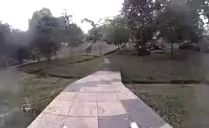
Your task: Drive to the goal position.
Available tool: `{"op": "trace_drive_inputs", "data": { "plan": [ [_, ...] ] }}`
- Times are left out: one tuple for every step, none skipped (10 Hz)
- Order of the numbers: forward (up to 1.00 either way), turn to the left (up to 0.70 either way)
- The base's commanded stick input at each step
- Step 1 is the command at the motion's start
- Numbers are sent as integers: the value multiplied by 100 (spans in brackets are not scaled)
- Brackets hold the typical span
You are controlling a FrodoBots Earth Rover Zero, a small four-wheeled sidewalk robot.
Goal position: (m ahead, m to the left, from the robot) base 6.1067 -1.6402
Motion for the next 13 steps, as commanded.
{"op": "trace_drive_inputs", "data": {
  "plan": [
    [70, -13],
    [70, -13],
    [70, -13],
    [70, -13],
    [70, -13],
    [70, -13],
    [70, -13],
    [70, -13],
    [70, -11],
    [70, -7],
    [70, 1],
    [70, 1],
    [70, 1]
  ]
}}
